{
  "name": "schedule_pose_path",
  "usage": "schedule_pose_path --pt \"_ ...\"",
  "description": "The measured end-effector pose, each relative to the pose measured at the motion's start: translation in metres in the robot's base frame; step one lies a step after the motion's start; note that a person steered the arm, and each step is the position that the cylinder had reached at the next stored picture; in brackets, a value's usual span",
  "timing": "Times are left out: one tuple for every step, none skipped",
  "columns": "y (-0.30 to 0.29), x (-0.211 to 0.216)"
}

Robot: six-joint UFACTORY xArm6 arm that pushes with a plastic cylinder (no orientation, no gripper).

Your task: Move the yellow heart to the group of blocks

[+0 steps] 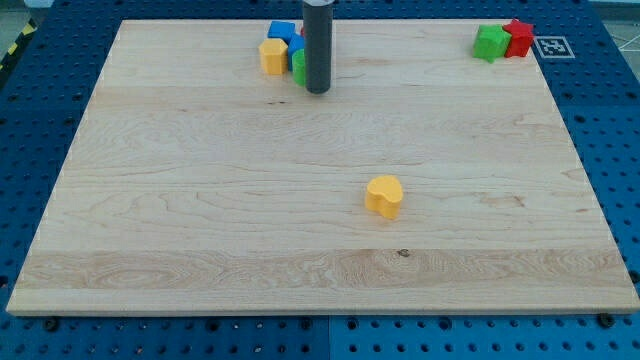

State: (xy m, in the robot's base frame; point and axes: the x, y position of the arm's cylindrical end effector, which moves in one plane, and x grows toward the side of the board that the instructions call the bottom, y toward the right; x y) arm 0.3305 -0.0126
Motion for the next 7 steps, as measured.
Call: schedule_pose_path --pt "-0.002 -0.001" --pt "0.008 0.004" --pt "0.046 0.015" --pt "0.077 0.028" --pt "0.107 0.066" --pt "0.138 0.109" --pt "0.152 0.146"
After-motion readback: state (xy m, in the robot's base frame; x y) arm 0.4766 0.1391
